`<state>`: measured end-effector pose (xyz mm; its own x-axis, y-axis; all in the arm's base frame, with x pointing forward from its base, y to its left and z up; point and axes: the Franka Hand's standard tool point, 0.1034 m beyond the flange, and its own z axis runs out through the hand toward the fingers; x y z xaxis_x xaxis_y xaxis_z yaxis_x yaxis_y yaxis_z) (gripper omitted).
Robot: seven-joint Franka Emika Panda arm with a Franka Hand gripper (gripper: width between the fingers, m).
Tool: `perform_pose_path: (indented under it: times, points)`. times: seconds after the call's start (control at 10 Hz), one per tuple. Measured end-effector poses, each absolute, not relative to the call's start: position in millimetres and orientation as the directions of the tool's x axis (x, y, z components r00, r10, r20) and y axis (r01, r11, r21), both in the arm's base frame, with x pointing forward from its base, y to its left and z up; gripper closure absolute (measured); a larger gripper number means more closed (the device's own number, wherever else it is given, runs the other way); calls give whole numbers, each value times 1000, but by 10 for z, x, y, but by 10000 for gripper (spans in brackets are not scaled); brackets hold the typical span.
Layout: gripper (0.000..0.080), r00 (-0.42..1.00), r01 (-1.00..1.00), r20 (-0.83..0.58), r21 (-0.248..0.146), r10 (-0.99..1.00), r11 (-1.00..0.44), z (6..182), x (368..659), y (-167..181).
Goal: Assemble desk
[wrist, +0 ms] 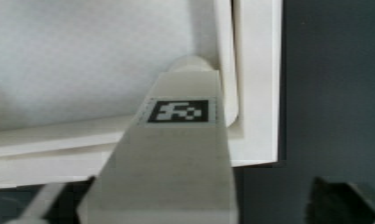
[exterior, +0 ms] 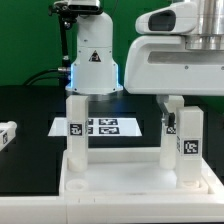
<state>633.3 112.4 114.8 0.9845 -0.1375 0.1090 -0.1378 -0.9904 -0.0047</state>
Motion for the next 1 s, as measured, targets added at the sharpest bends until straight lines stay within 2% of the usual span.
perform_pose_path:
  times: [0.1,0.2,0.3,0.4,0.6,0.8,1.0]
  points:
    - [406,973,-204,108,-12,-204,-979,1147,6332,1125]
    - [406,952,-286,107,-21,-287,-958,1146,6332,1125]
    - [515,931,-348,105,-28,-348,-937,1144,6331,1125]
    - [515,915,-389,103,-32,-390,-921,1141,6328,1126]
    - [515,767,-627,123,-64,-630,-776,1132,6324,1147]
    - [515,465,-876,55,-113,-883,-468,1133,6319,1106]
    - [515,201,-970,-55,-148,-978,-191,1122,6341,1062]
